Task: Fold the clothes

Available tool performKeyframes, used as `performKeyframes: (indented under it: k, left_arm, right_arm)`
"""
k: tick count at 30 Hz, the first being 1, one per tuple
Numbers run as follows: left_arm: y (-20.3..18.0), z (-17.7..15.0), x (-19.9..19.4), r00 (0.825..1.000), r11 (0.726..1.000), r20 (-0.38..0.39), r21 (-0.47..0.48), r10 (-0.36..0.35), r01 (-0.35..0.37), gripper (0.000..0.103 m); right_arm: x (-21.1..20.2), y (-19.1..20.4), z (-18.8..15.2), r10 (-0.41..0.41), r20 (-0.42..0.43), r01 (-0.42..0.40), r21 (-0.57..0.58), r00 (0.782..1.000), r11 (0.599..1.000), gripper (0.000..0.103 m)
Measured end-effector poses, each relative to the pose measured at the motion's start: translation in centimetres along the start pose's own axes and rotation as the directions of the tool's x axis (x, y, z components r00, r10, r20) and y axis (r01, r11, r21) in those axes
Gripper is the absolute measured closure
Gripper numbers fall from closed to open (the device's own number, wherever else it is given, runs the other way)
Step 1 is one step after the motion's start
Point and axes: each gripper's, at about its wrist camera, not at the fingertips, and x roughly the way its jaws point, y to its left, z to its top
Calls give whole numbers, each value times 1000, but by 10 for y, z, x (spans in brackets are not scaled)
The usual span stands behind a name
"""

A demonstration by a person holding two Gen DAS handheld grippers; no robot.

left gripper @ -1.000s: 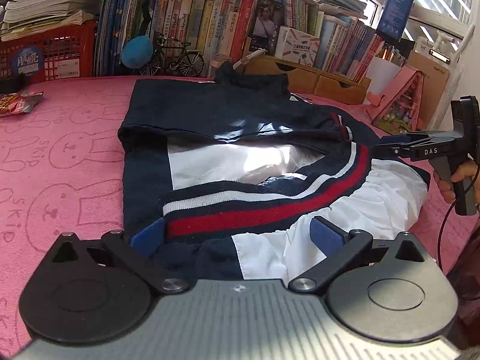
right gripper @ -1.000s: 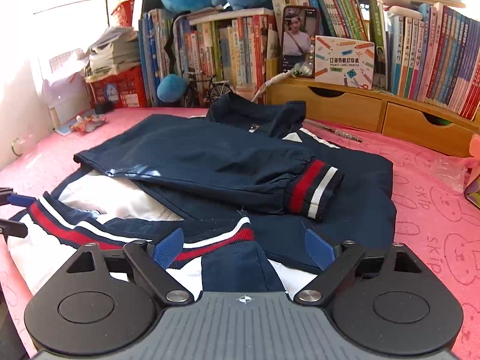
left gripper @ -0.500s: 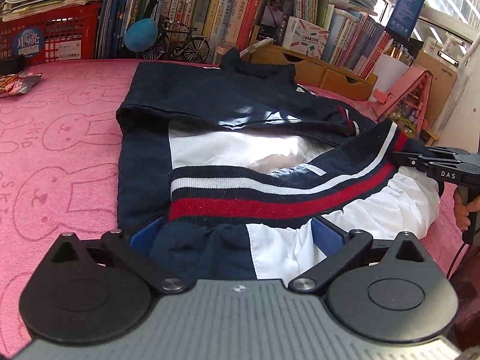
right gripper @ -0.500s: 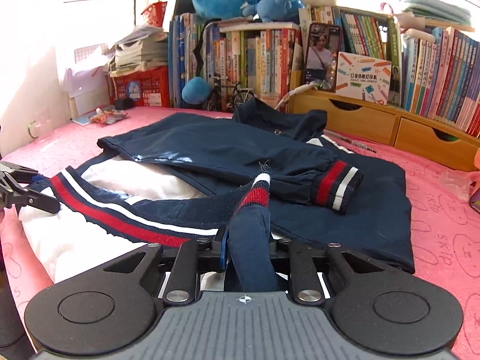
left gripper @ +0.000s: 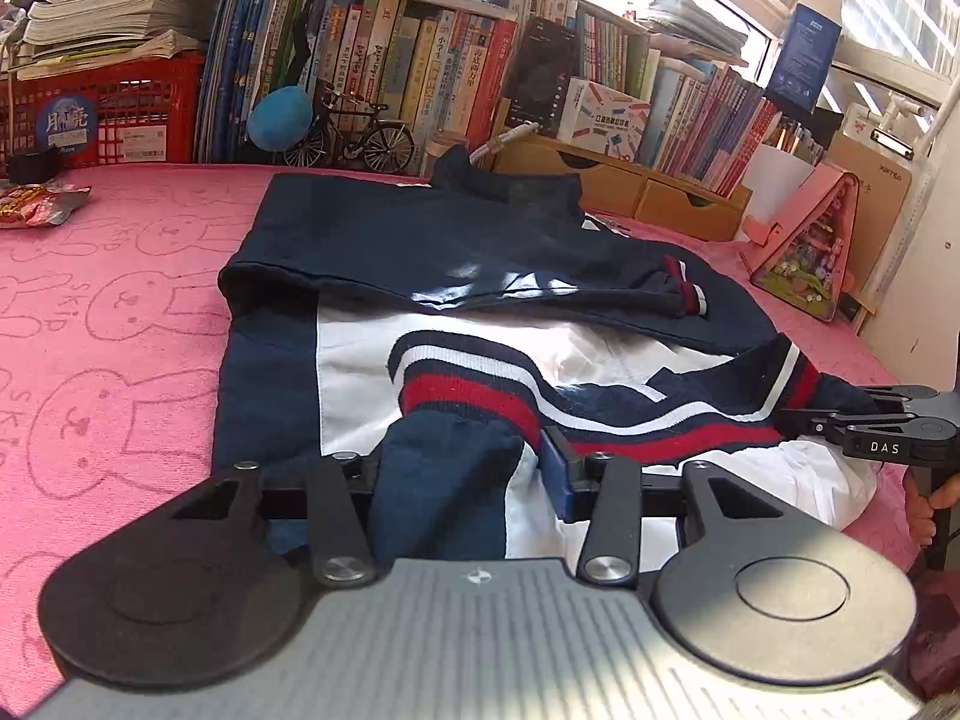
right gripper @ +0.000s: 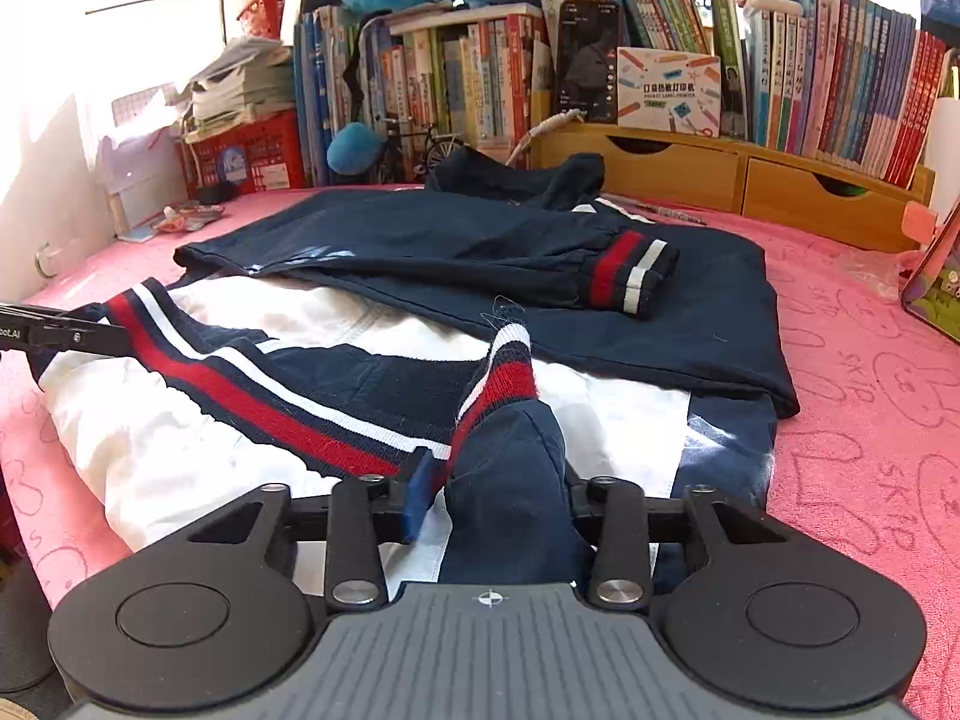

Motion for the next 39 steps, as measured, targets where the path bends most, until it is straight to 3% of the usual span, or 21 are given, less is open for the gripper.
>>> performKeyframes:
  k: [4,9,12,18,19,20,22,24,25,27,28,29,31,34,39]
  left_arm:
    - [3,23,-21,995,998,99,-57,-30,36,72]
    - [-8,60,-24,980,1000,196,21,-20,16,76]
    - [-18,99,-12,964,996,264,86,-9,-14,77]
    - [-32,176,39,919,972,392,197,43,-129,80]
    - [-30,182,53,922,967,382,209,59,-148,80]
    - [-24,187,75,939,967,334,203,79,-153,80]
    - [-9,183,108,978,983,199,159,64,-97,77]
    - [5,166,132,994,984,84,156,70,-82,71]
    - [11,157,142,997,983,32,165,75,-79,62]
    - [21,140,159,995,983,-66,172,78,-65,41]
    - [25,135,166,991,985,-101,161,84,-67,25]
    - [29,132,174,988,987,-130,148,89,-69,19]
    - [36,131,184,983,993,-171,106,70,-52,17]
    - [39,132,200,975,999,-219,45,29,-20,0]
    - [23,126,204,969,987,-225,143,101,-70,0]
  right_arm:
    - [-15,4,23,-41,102,44,-24,994,999,88]
    - [-35,8,51,-87,229,101,-47,969,994,88]
    - [-43,10,70,-115,302,138,-56,946,989,88]
    - [13,-18,136,-215,379,244,-30,900,969,88]
    - [23,-23,147,-232,391,262,-25,891,965,88]
    - [35,-28,155,-248,389,276,-16,887,961,88]
    - [70,-46,150,-265,282,269,24,922,963,87]
    - [107,-69,133,-247,112,240,65,963,968,85]
    - [117,-74,123,-236,57,231,75,970,970,79]
    - [132,-86,98,-211,-35,213,98,977,972,56]
    - [131,-91,91,-205,-38,208,120,978,971,46]
    - [128,-96,85,-190,-32,193,149,981,970,41]
    - [125,-103,79,-162,-32,165,192,986,967,33]
    - [120,-104,74,-134,-35,138,179,990,974,25]
    - [118,-98,67,-146,-8,145,146,989,979,21]
